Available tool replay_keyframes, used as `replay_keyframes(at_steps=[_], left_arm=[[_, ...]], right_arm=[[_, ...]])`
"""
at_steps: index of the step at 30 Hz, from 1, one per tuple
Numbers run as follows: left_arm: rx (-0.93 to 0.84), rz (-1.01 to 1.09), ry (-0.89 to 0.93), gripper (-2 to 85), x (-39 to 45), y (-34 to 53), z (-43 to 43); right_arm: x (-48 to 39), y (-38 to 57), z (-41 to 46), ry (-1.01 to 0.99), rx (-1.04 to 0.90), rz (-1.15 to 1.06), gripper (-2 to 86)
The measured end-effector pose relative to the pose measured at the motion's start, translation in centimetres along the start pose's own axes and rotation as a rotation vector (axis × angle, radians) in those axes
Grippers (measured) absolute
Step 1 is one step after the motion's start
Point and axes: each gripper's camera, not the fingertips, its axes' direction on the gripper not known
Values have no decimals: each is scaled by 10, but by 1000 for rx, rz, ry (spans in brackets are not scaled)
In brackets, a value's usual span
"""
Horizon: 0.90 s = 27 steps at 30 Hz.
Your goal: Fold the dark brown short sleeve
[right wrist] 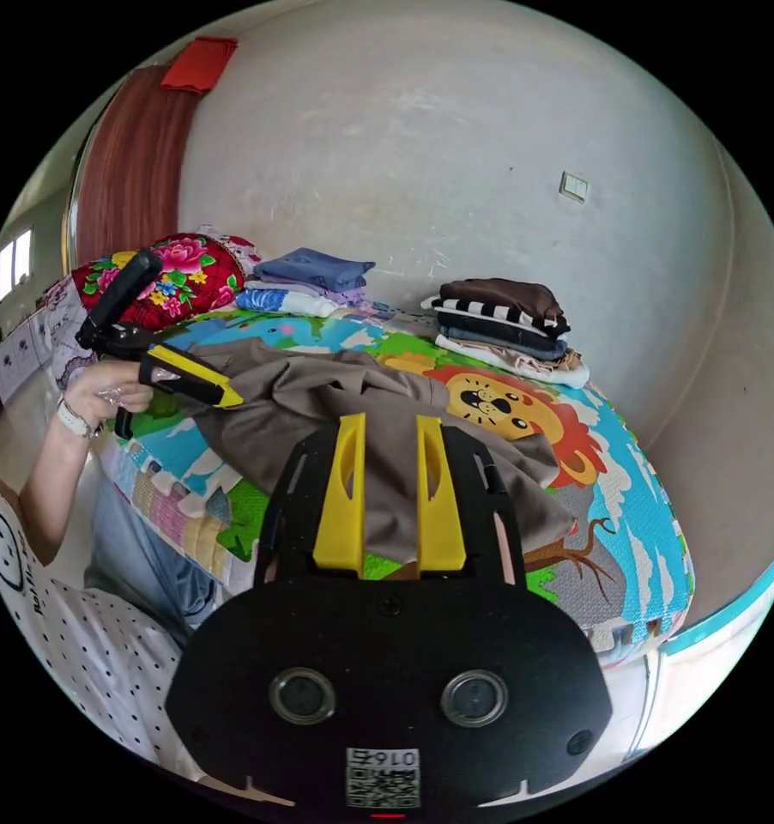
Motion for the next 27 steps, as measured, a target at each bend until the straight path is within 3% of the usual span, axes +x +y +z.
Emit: replay_keyframes(at_steps=[5, 10, 13, 18, 20, 23, 27], left_arm=[[-164, 319, 175, -7, 77, 6, 31], [-225, 418, 95, 7, 108, 13, 41], [-145, 292, -2, 35, 82, 7, 11], [-9, -134, -271, 52, -10, 15, -48], [21, -232, -301, 60, -34, 24, -63], [106, -326, -360, 64, -65, 39, -79], [-7, -435, -514, 77, -113, 39, -70]], right_arm=[[-3, -3, -15, -264, 118, -150, 115], [-2, -13, -4, -323, 13, -137, 136], [-1, -15, 11, -335, -51, -118, 138], [-21, -14, 47, -303, -216, -166, 115], [-31, -9, 58, -169, -293, -238, 22], [-22, -1, 39, -144, -212, -256, 4], [18, 11, -4, -114, -101, -160, -2]])
